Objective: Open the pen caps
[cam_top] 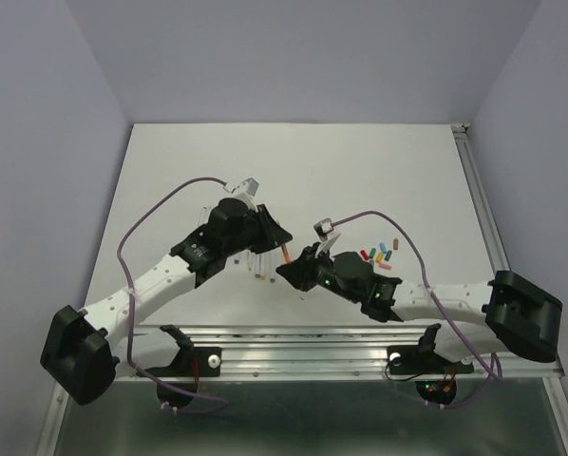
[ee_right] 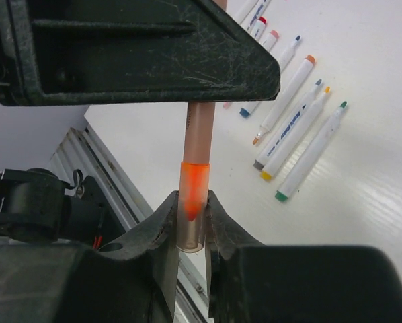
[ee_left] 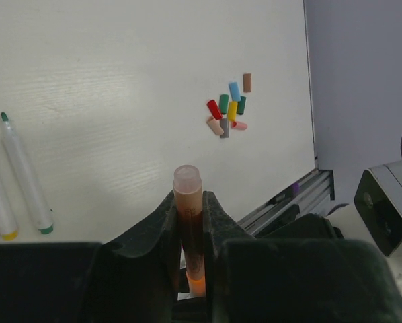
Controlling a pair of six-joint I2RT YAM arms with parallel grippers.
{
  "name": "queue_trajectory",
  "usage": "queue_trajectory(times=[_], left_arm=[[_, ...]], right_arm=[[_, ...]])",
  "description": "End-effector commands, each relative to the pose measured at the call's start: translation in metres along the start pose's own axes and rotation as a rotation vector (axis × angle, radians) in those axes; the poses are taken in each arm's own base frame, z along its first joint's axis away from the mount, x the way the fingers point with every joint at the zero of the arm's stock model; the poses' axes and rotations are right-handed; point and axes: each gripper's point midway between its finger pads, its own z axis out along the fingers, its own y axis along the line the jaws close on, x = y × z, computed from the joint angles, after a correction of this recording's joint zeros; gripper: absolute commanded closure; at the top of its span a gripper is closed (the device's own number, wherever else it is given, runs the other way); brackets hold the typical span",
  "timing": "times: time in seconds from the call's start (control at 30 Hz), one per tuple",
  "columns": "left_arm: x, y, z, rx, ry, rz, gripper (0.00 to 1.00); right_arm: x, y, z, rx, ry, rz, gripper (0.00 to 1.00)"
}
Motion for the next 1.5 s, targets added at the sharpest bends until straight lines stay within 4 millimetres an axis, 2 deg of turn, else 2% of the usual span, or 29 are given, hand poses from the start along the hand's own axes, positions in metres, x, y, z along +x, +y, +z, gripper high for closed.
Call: queue_trajectory(times=[0.0, 0.07, 0.2, 0.33, 0.47, 0.57, 0.7, 0.73, 0.8, 0.83, 0.87, 0.93, 0.97, 1.07, 1.1, 1.17, 1.2, 1.27, 1.47], left_arm=[[-0.149, 0.002, -0.014, -0.101, -0.486, 0.061, 1.0], [-0.152, 0.0, -0.013, -0.092, -0.481, 0.056, 1.0], [-0.159, 0.022, -0.01, -0.167, -0.506, 0.042, 1.0], [-0.184, 0.056, -0.015, -0.24, -0.545, 0.015, 1.0], [-0.203, 0.079, -0.013, -0.281, -0.555, 0.009, 1.0], [-0.203, 0.079, -0.008, -0.248, -0.515, 0.013, 1.0], [-0.185, 0.072, -0.003, -0.178, -0.449, 0.012, 1.0], [-0.173, 0.071, -0.001, -0.152, -0.41, 0.01, 1.0], [-0.165, 0.062, -0.006, -0.099, -0.399, 0.019, 1.0], [-0.147, 0.063, -0.003, -0.075, -0.355, 0.018, 1.0], [-0.145, 0.052, -0.008, -0.027, -0.367, 0.025, 1.0], [-0.128, 0.045, -0.008, 0.018, -0.336, 0.033, 1.0], [-0.108, 0.037, -0.007, 0.049, -0.296, 0.044, 1.0], [-0.077, 0.026, -0.005, 0.082, -0.237, 0.057, 1.0], [-0.072, 0.022, -0.008, 0.093, -0.238, 0.064, 1.0], [-0.063, 0.019, -0.01, 0.096, -0.233, 0.064, 1.0], [-0.061, 0.016, -0.013, 0.099, -0.236, 0.06, 1.0], [-0.056, 0.013, -0.016, 0.103, -0.23, 0.046, 1.0], [-0.045, 0.011, -0.017, 0.111, -0.215, 0.018, 1.0]], right_arm=[[0.106, 0.029, -0.051, -0.122, 0.334, 0.041, 0.99], [0.105, 0.034, -0.056, -0.151, 0.31, 0.08, 0.99], [0.099, 0.036, -0.06, -0.151, 0.303, 0.06, 0.99], [0.107, 0.031, -0.07, -0.145, 0.347, 0.062, 0.99], [0.112, 0.023, -0.078, -0.119, 0.353, 0.1, 0.99], [0.105, 0.013, -0.077, -0.059, 0.313, 0.105, 0.99], [0.086, 0.011, -0.074, -0.033, 0.234, 0.08, 0.99], [0.076, 0.012, -0.071, -0.019, 0.21, 0.052, 0.99], [0.066, 0.011, -0.067, 0.011, 0.183, 0.027, 0.99], [0.053, 0.011, -0.061, 0.045, 0.154, -0.005, 0.99], [0.048, 0.01, -0.058, 0.067, 0.142, -0.018, 0.99], [0.037, 0.004, -0.051, 0.115, 0.133, -0.049, 0.97], [0.027, 0.005, -0.042, 0.14, 0.117, -0.048, 0.94], [0.014, 0.0, -0.023, 0.169, 0.12, -0.051, 0.81], [0.011, 0.0, -0.019, 0.168, 0.12, -0.048, 0.67], [0.008, -0.003, -0.009, 0.179, 0.121, -0.06, 0.5], [0.0, 0.002, -0.004, 0.175, 0.107, -0.068, 0.38], [-0.002, 0.001, 0.003, 0.192, 0.109, -0.096, 0.26], [-0.028, 0.017, 0.016, 0.16, 0.052, -0.144, 0.18]])
